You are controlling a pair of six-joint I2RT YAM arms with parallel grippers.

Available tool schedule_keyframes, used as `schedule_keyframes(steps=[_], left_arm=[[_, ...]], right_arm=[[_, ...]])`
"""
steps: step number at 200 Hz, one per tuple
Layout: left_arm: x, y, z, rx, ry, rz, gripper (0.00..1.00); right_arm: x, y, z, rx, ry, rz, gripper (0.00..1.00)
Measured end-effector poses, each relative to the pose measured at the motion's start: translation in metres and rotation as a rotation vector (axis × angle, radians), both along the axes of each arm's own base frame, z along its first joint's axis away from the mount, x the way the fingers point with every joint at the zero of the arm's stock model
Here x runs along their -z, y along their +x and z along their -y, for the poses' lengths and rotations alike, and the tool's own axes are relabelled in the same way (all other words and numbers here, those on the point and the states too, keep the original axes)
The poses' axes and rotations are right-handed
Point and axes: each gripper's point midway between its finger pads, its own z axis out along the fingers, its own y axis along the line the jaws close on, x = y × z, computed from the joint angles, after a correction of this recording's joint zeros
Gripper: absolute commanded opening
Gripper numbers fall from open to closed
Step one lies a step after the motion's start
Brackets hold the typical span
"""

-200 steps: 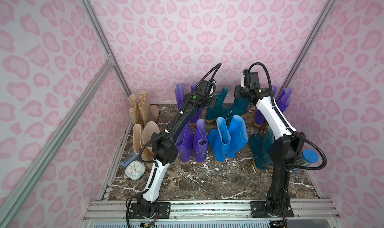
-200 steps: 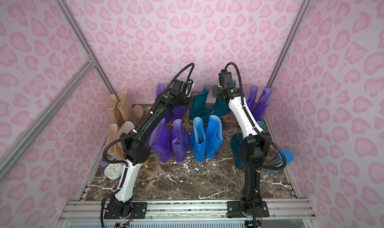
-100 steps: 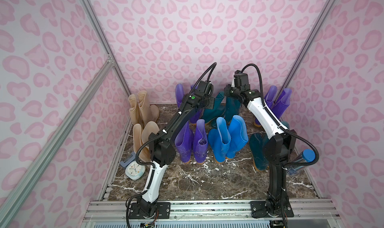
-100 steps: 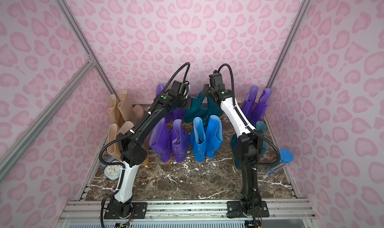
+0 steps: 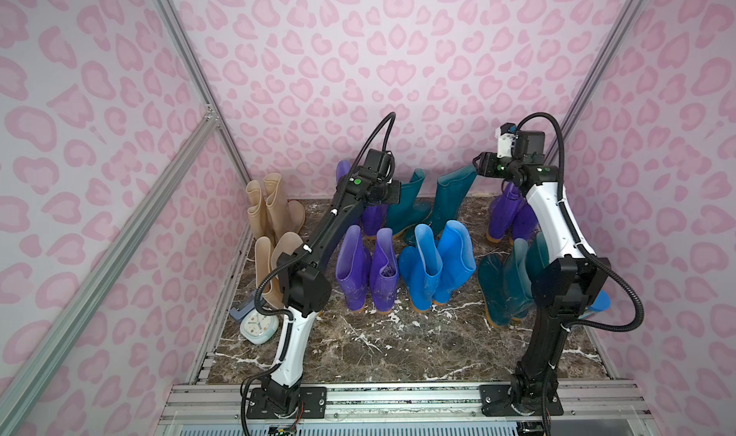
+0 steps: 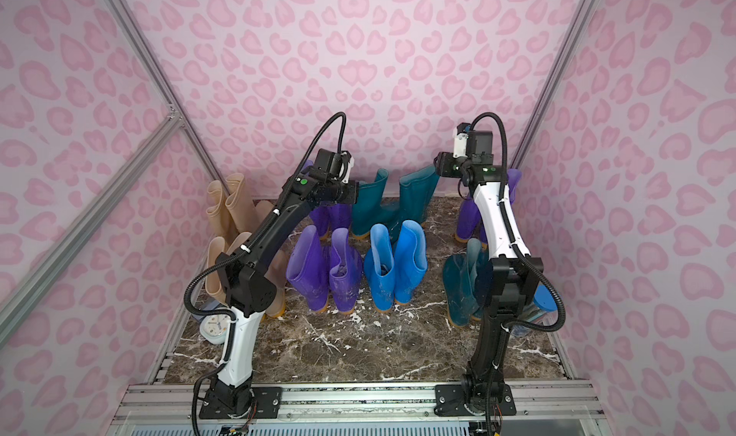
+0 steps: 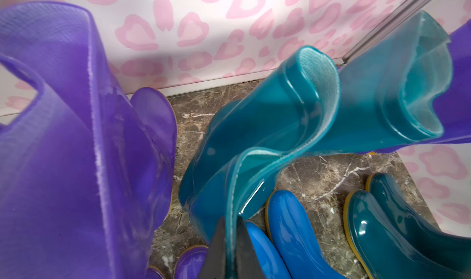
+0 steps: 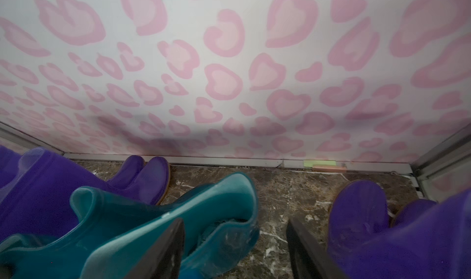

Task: Match and arrange rain boots in pairs
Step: Adjust the rain boot at the center of the board.

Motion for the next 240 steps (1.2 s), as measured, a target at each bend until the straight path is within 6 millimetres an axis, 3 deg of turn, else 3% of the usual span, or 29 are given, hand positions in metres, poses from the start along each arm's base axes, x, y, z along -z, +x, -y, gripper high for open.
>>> schedule_keyframes(steps=[19,43,58,82,113,125,173,209,240], left_arm=[[0.001,-0.002,0.001,0.010,-0.005,-0.010,0.02],[0.002,-0.005,0.004,0.022,-0.015,-0.023,0.02],[0.002,-0.005,0.004,0.022,-0.019,-0.026,0.02],[0.003,-0.006,0.005,0.022,-0.028,-0.035,0.02],[0.003,-0.006,0.006,0.025,-0.034,-0.038,0.02],[0.003,-0.006,0.006,0.025,-0.034,-0.038,0.02],[0.003,-0.007,0.007,0.029,-0.036,-0.040,0.02],[0.003,-0.008,0.008,0.030,-0.043,-0.048,0.02],[0.004,-0.008,0.009,0.035,-0.047,-0.051,0.02]], right_arm=[[-0.007,0.013,0.013,0.002,0.016,0.028,0.69],[0.011,0.028,0.019,0.007,0.028,-0.001,0.61],[0.022,0.034,0.012,-0.007,0.040,-0.021,0.55],[0.027,0.043,-0.002,-0.041,0.055,-0.023,0.54],[0.031,0.046,-0.018,-0.070,0.029,-0.025,0.43],[0.035,0.046,-0.019,-0.064,0.022,-0.034,0.44],[0.054,0.039,-0.008,-0.049,-0.021,-0.103,0.40],[0.062,0.037,-0.013,-0.074,-0.024,-0.120,0.00],[0.055,0.030,-0.017,-0.065,0.021,-0.130,0.00]])
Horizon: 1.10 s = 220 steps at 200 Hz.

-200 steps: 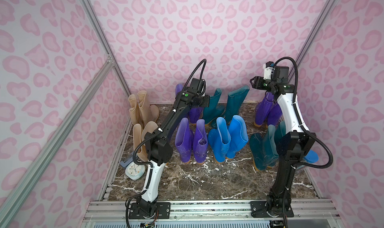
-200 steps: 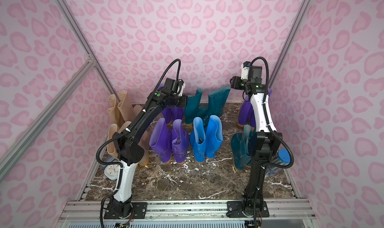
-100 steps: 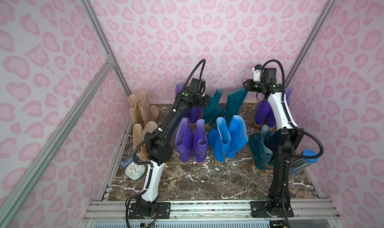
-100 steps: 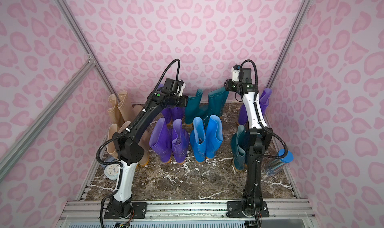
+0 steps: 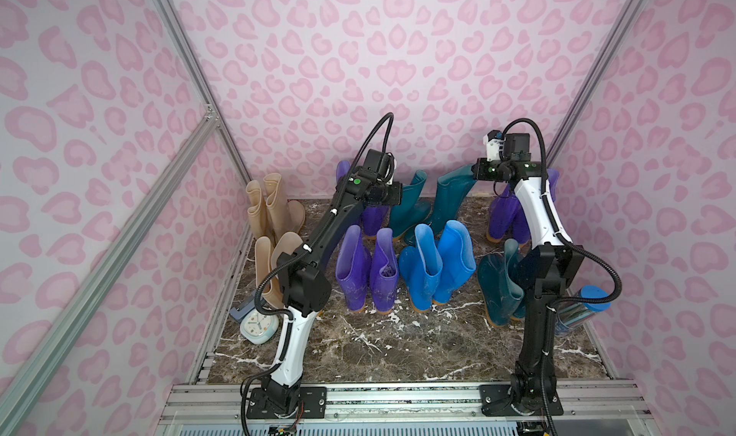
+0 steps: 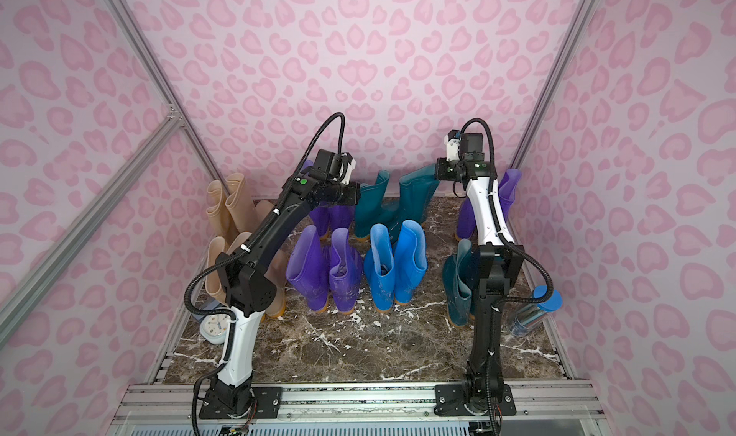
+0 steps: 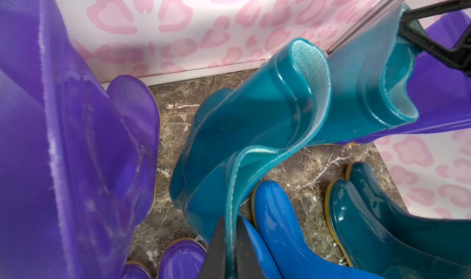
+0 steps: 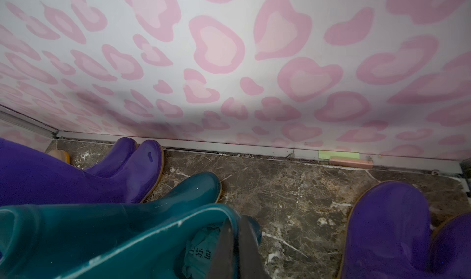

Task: Match and arrange rain boots in pairs
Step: Adjust the rain boot at the center of the board.

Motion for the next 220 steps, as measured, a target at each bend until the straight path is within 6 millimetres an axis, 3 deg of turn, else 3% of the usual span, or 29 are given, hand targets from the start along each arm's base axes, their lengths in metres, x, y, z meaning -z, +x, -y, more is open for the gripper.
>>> schedule_keyframes(steps=[51,90,123,149,169,190,195,202,220], left_arm=[[0.000,-0.001,0.001,0.006,-0.005,-0.003,0.02],[-0.001,-0.002,0.003,0.015,-0.012,-0.006,0.02],[0.000,-0.004,0.005,0.026,-0.020,-0.012,0.02],[0.000,-0.004,0.005,0.029,-0.022,-0.013,0.02],[-0.001,-0.004,0.006,0.032,-0.026,-0.014,0.02],[0.000,-0.004,0.006,0.034,-0.027,-0.015,0.02],[0.000,-0.005,0.007,0.035,-0.028,-0.016,0.02],[-0.001,-0.005,0.007,0.038,-0.031,-0.017,0.02],[0.000,-0.006,0.008,0.043,-0.033,-0.021,0.02]], right_arm=[[-0.031,-0.049,-0.023,0.053,0.027,0.015,0.00],[-0.011,-0.064,-0.013,0.126,-0.012,-0.023,0.00],[0.007,-0.102,-0.014,0.131,-0.022,-0.064,0.00],[-0.002,-0.123,-0.012,0.136,-0.010,-0.035,0.00],[-0.013,-0.128,-0.015,0.128,-0.001,0.000,0.00],[-0.012,-0.133,-0.015,0.127,-0.003,-0.004,0.00],[-0.011,-0.134,-0.015,0.128,-0.005,-0.009,0.07],[-0.010,-0.135,-0.013,0.135,-0.011,-0.013,0.25],[-0.007,-0.141,-0.006,0.151,-0.028,-0.019,0.29]])
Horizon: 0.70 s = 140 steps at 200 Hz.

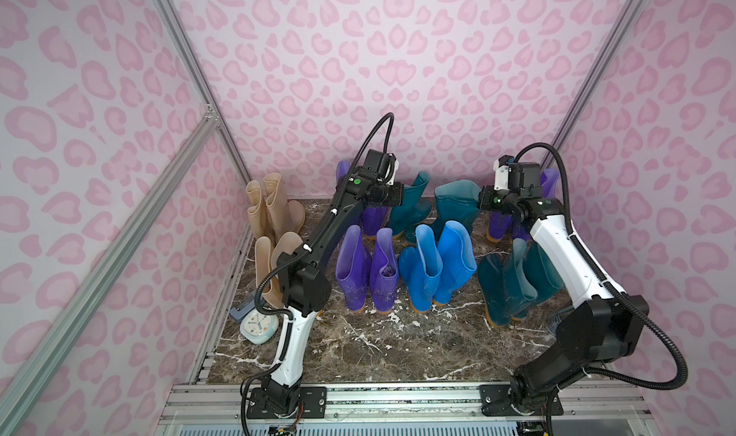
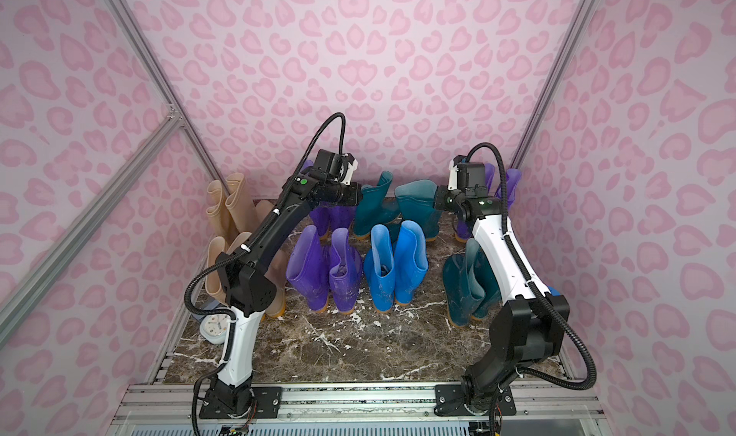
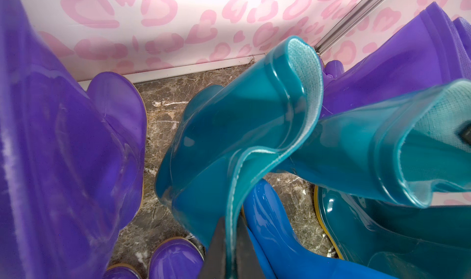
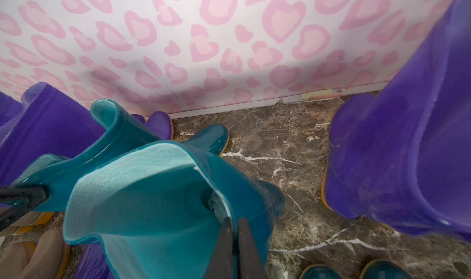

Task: Match and arrange rain boots in pairs
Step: Adjust the rain boot at the center of the board.

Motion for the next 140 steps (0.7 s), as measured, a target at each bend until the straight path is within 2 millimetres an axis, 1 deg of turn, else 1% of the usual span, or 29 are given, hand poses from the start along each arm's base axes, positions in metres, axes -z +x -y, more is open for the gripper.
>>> schedule_keyframes(steps=[17,28,35,53,67,89,101,113,140], left_arm=[[0.000,0.000,0.001,0.001,-0.005,-0.003,0.02],[0.000,-0.001,0.002,0.005,-0.010,-0.004,0.02],[-0.001,-0.001,0.002,0.005,-0.012,-0.005,0.02],[-0.001,-0.002,0.003,0.009,-0.016,-0.008,0.02],[-0.001,-0.002,0.003,0.012,-0.019,-0.010,0.02],[-0.001,-0.002,0.003,0.014,-0.020,-0.010,0.02],[-0.002,-0.002,0.003,0.014,-0.021,-0.010,0.02],[-0.003,-0.003,0.003,0.016,-0.020,-0.008,0.02],[-0.003,-0.004,0.003,0.026,-0.024,-0.011,0.02]], right_arm=[[0.005,-0.007,0.004,0.005,-0.011,-0.010,0.38],[0.007,-0.008,0.006,-0.002,-0.020,-0.013,0.37],[0.005,-0.006,0.006,-0.016,-0.032,-0.012,0.39],[-0.008,0.007,0.007,-0.046,-0.054,0.012,0.50],[-0.020,0.015,0.010,-0.069,-0.078,0.044,0.53],[-0.034,0.019,0.014,-0.126,-0.101,0.093,0.55],[-0.040,0.022,0.015,-0.163,-0.125,0.117,0.59],[-0.042,0.022,0.008,-0.224,-0.152,0.135,0.67],[-0.044,0.014,-0.015,-0.384,-0.237,0.185,0.76]])
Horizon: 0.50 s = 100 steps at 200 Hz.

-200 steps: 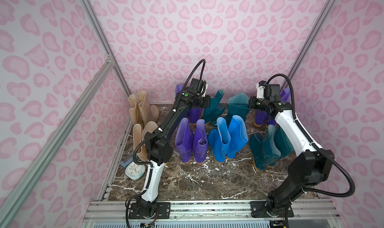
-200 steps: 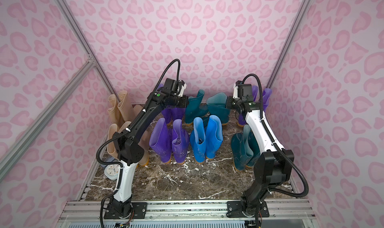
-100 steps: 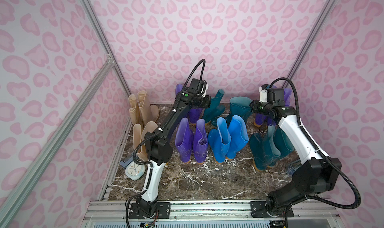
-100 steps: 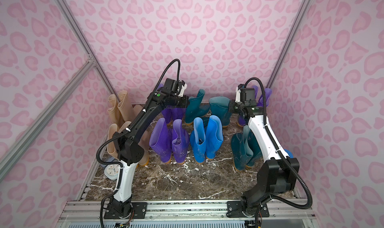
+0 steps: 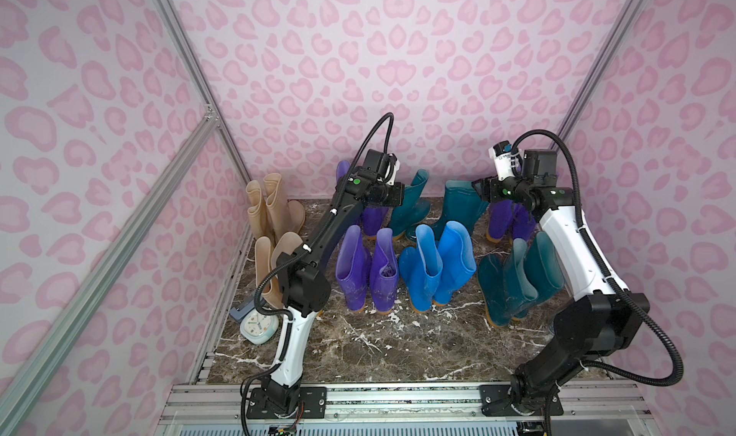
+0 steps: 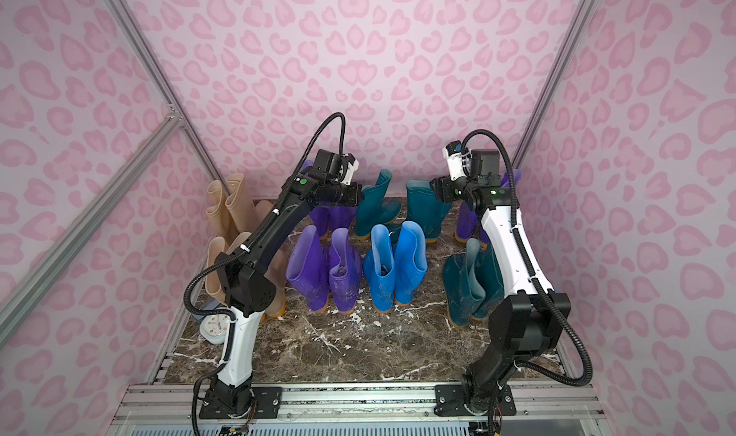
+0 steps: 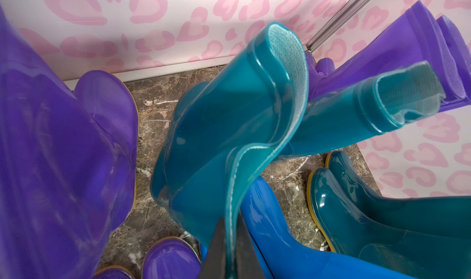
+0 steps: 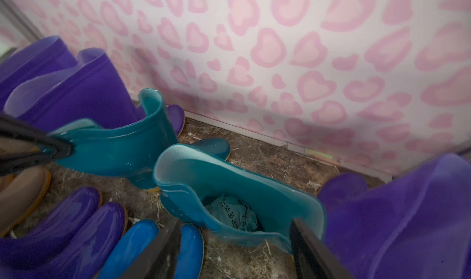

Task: Match and arrange rain boots in pairs
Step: Adjust the rain boot at the center of the board.

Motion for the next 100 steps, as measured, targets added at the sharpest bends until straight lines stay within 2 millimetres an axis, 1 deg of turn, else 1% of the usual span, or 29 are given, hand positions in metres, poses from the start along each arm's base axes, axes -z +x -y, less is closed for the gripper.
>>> schedule_keyframes(steps=[11,28,51,63,84,100], left_arm=[[-0.001,0.000,0.000,0.003,-0.002,0.000,0.02],[-0.002,0.000,-0.001,0.014,-0.001,0.003,0.02],[0.001,-0.004,-0.002,0.030,0.008,-0.011,0.02],[0.001,-0.006,-0.001,0.040,0.004,-0.016,0.02],[0.002,-0.009,0.000,0.050,0.001,-0.028,0.02],[0.003,-0.010,0.000,0.054,0.004,-0.032,0.02]], right_arm=[[0.003,-0.004,-0.006,-0.048,-0.043,0.015,0.79],[0.007,-0.010,-0.013,-0.118,-0.109,0.035,0.80],[0.011,-0.012,-0.023,-0.189,-0.192,0.054,0.81],[0.015,-0.009,-0.031,-0.221,-0.232,0.061,0.82],[0.034,0.001,-0.044,-0.266,-0.295,0.033,0.82],[0.045,0.015,-0.041,-0.254,-0.346,0.010,0.83]])
